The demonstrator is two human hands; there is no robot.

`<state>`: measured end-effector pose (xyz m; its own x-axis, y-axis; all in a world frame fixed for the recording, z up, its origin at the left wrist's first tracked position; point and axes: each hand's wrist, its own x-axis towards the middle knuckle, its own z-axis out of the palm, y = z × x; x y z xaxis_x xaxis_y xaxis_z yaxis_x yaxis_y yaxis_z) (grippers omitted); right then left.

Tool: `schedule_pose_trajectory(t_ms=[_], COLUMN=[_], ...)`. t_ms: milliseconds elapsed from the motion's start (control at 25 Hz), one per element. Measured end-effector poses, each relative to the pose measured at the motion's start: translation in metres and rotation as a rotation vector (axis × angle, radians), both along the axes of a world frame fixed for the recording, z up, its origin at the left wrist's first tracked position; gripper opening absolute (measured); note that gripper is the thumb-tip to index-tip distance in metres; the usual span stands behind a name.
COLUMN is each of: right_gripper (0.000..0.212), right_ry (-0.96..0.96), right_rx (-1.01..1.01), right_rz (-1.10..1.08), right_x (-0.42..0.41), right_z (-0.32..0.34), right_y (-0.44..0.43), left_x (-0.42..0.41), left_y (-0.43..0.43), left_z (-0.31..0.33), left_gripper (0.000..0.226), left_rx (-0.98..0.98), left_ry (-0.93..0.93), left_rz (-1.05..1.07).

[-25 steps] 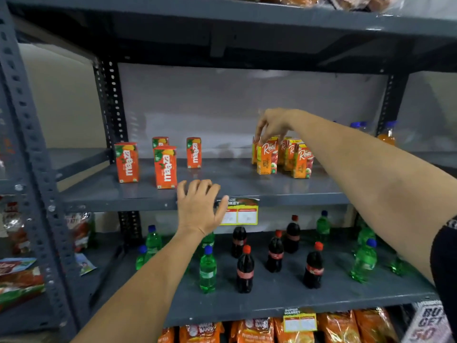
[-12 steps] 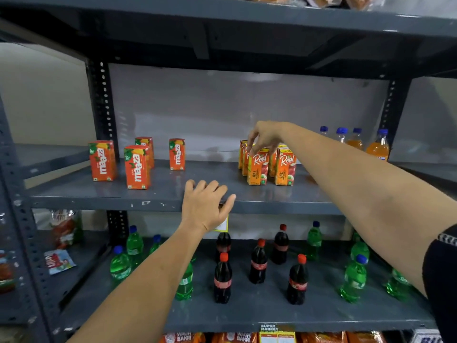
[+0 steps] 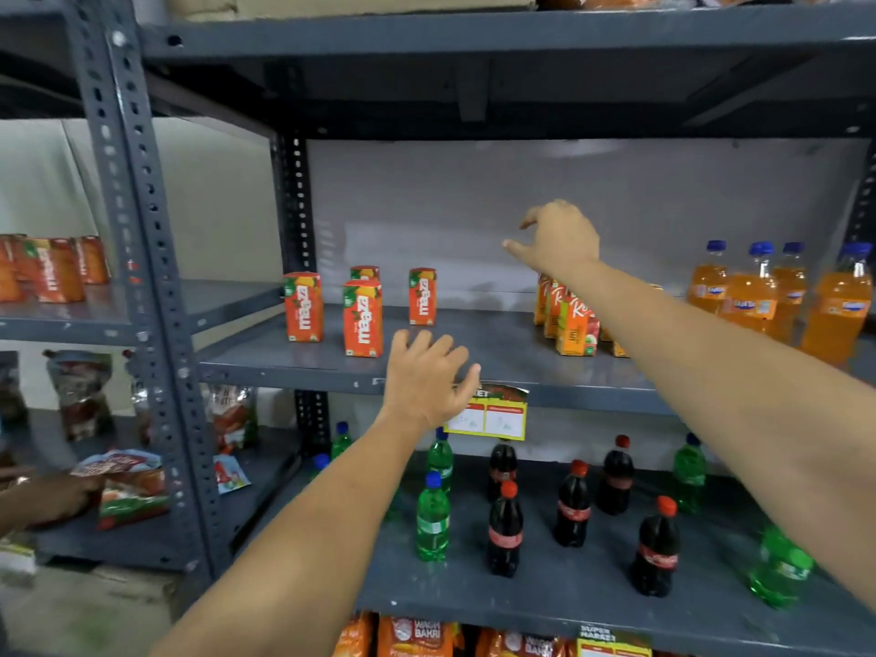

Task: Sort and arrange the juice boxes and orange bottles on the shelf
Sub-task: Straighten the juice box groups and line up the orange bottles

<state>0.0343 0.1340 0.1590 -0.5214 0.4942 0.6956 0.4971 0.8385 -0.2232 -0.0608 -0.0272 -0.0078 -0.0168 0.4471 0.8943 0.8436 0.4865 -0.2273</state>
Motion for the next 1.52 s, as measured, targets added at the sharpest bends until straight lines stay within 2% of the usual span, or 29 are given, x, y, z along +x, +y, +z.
schedule_pose_trajectory(t_ms=[280,480,600,760,1040,1200,1520], right_gripper=[0.071,0.071,0.068,0.064,0.063,0.061,0.057], right_ry=[0.175,0.087,0.043,0.011,0.005,-0.033,-0.078], right_rx=[-0.024,0.057,0.067,0.083,0.069,0.010,0.014], right_rz=[0.118,0.142,0.121,0.020,-0.008,-0.003,-0.037], right_x=[-0.066,-0.112,-0.128,-0.142,-0.157,-0.156,-0.141], right_z=[-0.052,-0.092,-0.106,-0.115,-0.113,-0.108,-0.100], right_y=[-0.112,-0.179,-0.196,-0.195,-0.188,-0.167,-0.113], left_x=[-0.095,-0.136,-0.150,-0.162,-0.182,-0.181,-0.174], left_y=[-0.114,-0.139,-0.134,-0.126,-0.106,-0.096,-0.073], left_z=[0.044,0.053,0.054,0.052,0.052,0.062,0.076], left_gripper=[0.020,0.053,0.065,0.068,0.062,0.050,0.047], left_rx=[0.172,0.050,-0.019,-0.090,-0.065,-0.039,-0.036], left_ry=[0.030,-0.039,-0.078,-0.202,-0.406,-0.440,-0.486], left_rz=[0.195,0.273,0.257,0.216,0.047,0.047,0.017])
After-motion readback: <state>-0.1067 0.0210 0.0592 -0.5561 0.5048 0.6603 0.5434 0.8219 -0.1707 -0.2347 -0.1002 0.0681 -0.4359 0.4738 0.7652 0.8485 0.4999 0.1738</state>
